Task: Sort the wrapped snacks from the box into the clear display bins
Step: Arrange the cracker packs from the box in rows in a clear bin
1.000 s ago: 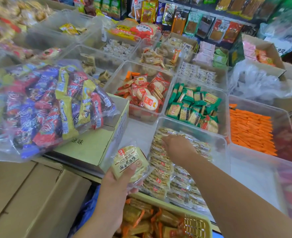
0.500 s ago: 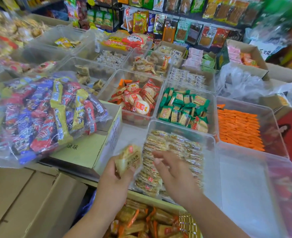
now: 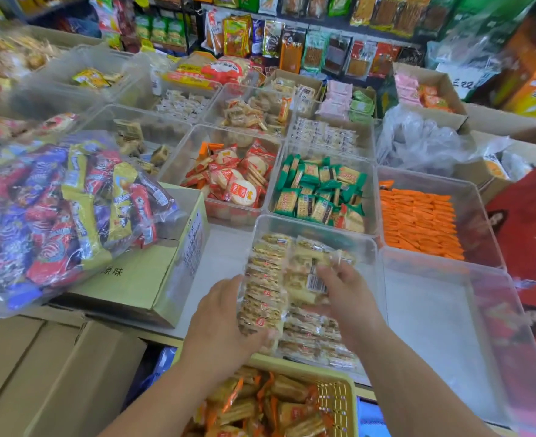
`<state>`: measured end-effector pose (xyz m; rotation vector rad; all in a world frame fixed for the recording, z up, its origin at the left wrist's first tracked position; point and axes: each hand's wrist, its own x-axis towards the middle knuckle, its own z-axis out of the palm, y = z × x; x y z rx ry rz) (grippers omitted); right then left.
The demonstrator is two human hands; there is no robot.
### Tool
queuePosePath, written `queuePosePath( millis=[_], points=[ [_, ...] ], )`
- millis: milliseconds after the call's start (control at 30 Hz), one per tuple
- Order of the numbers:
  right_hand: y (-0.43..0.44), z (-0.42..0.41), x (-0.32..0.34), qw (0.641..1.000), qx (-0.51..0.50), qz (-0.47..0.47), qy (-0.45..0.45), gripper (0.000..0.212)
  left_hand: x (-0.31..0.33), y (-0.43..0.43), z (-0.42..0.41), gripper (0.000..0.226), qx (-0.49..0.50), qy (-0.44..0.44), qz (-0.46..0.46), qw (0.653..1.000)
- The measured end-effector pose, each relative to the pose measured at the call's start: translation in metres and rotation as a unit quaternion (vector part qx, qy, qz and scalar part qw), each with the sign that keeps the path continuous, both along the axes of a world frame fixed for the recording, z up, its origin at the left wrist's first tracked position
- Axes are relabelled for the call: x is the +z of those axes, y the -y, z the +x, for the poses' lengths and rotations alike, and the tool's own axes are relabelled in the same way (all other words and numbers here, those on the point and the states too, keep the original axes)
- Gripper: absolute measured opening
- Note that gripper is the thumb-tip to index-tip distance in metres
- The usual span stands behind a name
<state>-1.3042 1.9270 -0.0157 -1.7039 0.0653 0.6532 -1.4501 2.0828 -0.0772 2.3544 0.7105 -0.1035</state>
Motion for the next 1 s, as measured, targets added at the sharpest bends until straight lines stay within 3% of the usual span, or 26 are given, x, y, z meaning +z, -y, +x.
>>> queuePosePath(
  millis=[100, 233, 333, 400, 467, 600, 700, 900, 1000],
  points=[
    [-0.017, 0.034, 0.003, 0.978, 0.053, -0.135, 0.151, 0.022, -0.014, -0.011, -0.002, 0.133, -0.008, -0.108, -0.059, 0.992],
    [-0.056, 0.076, -0.002, 0.903, 0.17, -0.249, 0.306, 0.028, -0.024, -0.014, -0.001, 0.122, -0.044, -0.11, 0.016, 0.993],
    [-0.085, 0.093, -0.016, 0.788, 0.296, -0.372, 0.391, 0.013, -0.029, -0.015, 0.001, 0.125, -0.023, -0.114, 0.017, 0.993],
    [-0.101, 0.093, -0.031, 0.7, 0.382, -0.442, 0.41, 0.018, -0.031, -0.016, 0.003, 0.126, -0.016, -0.118, 0.011, 0.993],
    [-0.11, 0.09, -0.044, 0.668, 0.426, -0.458, 0.403, 0.025, -0.032, -0.017, 0.003, 0.125, -0.013, -0.12, 0.008, 0.993],
    [-0.12, 0.086, -0.061, 0.669, 0.465, -0.446, 0.371, 0.024, -0.033, -0.019, 0.005, 0.115, -0.017, -0.124, 0.006, 0.992],
    [-0.122, 0.083, -0.069, 0.694, 0.475, -0.417, 0.344, 0.033, -0.034, -0.02, 0.006, 0.109, -0.025, -0.121, -0.006, 0.992],
    [-0.121, 0.078, -0.079, 0.703, 0.472, -0.412, 0.337, 0.05, -0.032, -0.026, 0.011, 0.139, -0.015, -0.145, -0.125, 0.981],
    [-0.113, 0.078, -0.078, 0.779, 0.394, -0.369, 0.318, 0.061, -0.03, -0.032, 0.02, 0.147, 0.014, -0.113, -0.201, 0.973]
  ],
)
